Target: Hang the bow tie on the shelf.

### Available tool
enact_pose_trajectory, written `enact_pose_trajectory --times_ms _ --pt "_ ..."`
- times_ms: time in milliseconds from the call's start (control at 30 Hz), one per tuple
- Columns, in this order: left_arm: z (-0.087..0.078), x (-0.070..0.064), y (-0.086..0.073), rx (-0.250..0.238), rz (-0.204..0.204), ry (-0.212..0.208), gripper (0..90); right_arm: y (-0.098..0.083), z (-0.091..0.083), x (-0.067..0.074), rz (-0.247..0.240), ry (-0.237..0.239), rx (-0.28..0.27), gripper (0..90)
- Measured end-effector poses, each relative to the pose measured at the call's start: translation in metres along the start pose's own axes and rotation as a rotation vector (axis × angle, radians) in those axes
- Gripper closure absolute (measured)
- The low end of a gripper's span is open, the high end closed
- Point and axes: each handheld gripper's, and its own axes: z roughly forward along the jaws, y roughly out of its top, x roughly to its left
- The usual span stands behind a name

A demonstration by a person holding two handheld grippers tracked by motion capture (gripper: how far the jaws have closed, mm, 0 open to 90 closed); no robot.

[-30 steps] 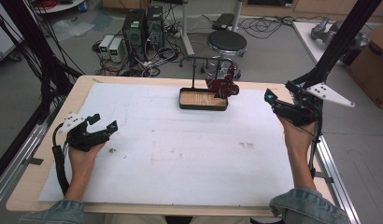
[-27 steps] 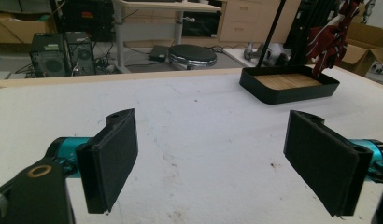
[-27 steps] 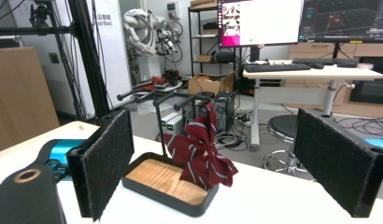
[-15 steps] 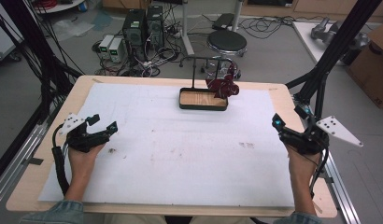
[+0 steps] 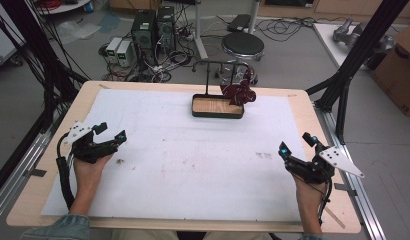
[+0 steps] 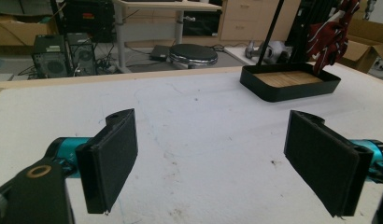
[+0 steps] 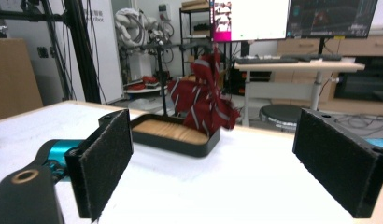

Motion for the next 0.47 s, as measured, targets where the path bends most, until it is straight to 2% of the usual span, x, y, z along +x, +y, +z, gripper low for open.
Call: enact_pose_trajectory --times_ms 67,133,200,300,467 --pt "0.000 0.000 0.000 0.000 0.002 0.001 17.8 -0.008 0.000 0.001 0.011 -0.005 0.010 11.2" --pt "0.000 0.000 0.000 0.001 0.001 0.000 17.8 -0.016 0.001 0.001 0.020 0.000 0.042 11.2" --pt "0.000 0.000 0.000 0.004 0.005 0.001 17.8 -0.020 0.002 0.001 0.020 -0.003 0.045 11.2" --pt "0.001 -0.001 0.000 0.005 0.001 0.000 17.8 -0.022 0.002 0.002 0.022 0.000 0.058 11.2" --pt "0.002 -0.001 -0.001 0.018 0.000 0.011 17.8 -0.021 0.000 0.003 0.018 0.000 0.045 11.2"
